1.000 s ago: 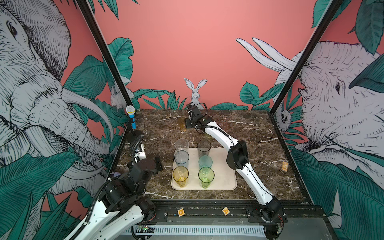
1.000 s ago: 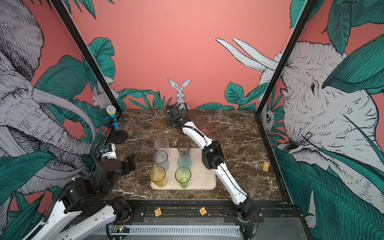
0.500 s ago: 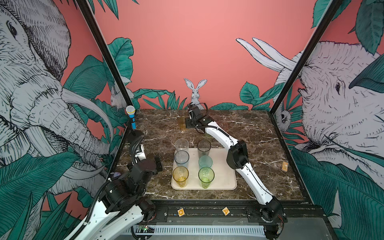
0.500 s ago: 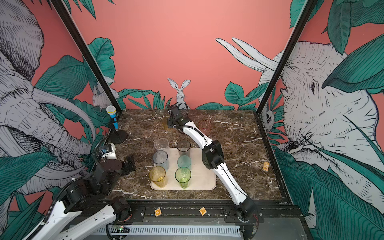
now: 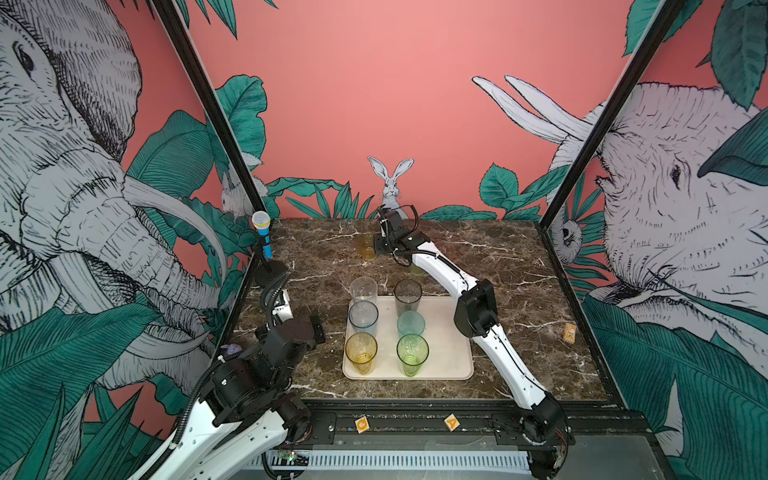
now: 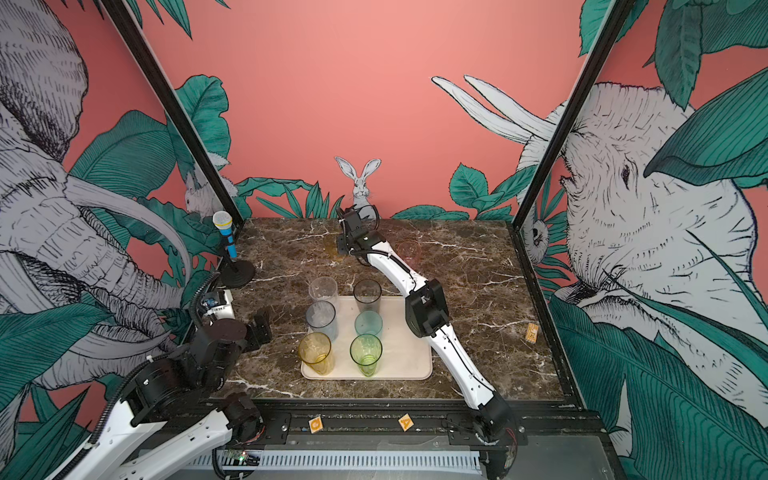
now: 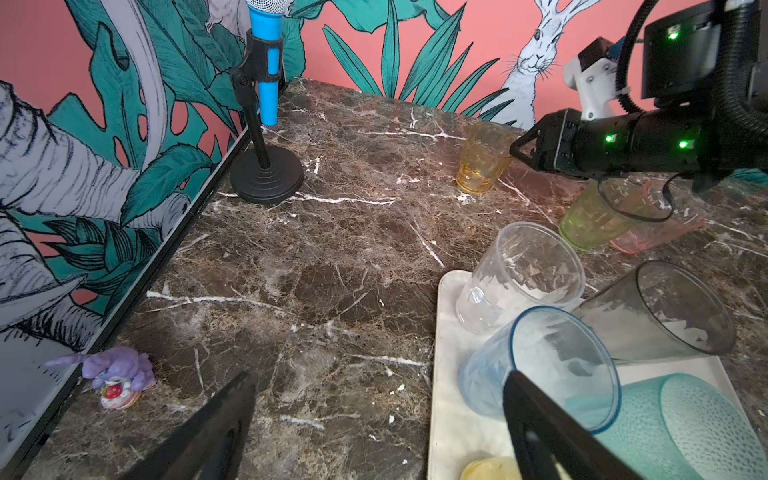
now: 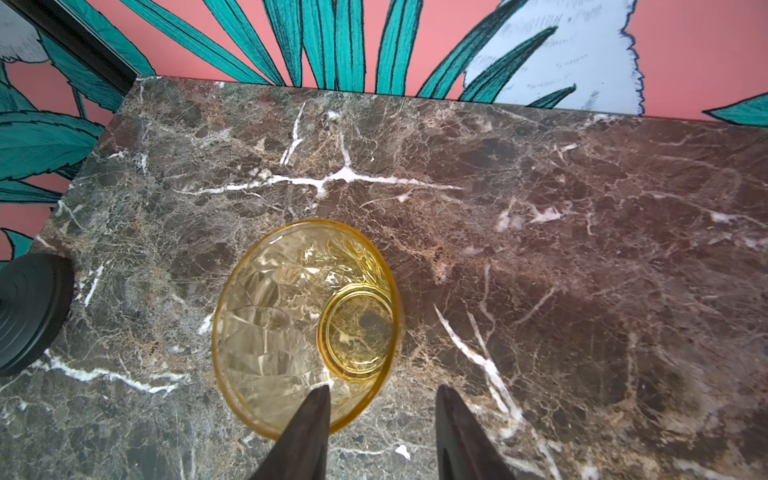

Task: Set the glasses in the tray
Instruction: 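Lower the open right gripper over the small yellow cup's rim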

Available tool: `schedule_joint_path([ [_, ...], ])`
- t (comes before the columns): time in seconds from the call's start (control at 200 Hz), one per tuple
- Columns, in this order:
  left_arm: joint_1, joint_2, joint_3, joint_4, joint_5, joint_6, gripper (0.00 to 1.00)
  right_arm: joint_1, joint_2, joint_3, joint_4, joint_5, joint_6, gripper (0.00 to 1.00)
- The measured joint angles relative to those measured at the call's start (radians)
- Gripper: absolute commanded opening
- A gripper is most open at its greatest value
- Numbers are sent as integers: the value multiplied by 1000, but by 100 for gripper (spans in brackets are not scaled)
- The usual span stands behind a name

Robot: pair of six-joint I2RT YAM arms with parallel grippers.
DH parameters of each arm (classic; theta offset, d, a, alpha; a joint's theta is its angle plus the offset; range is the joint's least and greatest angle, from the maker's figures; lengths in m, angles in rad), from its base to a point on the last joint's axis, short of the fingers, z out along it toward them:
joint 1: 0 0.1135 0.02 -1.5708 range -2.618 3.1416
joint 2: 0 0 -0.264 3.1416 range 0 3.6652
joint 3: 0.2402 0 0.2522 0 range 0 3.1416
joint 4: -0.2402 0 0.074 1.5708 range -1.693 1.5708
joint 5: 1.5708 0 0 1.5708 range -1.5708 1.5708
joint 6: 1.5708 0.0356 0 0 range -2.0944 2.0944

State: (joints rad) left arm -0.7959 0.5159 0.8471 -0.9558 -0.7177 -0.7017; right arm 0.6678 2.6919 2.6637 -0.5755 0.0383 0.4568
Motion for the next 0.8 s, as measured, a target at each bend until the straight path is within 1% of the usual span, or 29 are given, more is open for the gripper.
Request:
schedule_joint_path([
  [0.08,0,0,0,-2,0,-3,94,0,0,0,1,-2,2,43],
  [0.255,0,0,-5,-4,0,-6,94,0,0,0,3,-16,11,53],
  [0.36,0,0,-6,-4,0,-6,94,0,0,0,6,-21,14,56],
  [0.545,0,0,-6,-4,0,-7,94,0,0,0,16,-21,16,56],
  [0.8,0,0,-6,-4,0,-9,94,0,0,0,19,-21,26,52],
])
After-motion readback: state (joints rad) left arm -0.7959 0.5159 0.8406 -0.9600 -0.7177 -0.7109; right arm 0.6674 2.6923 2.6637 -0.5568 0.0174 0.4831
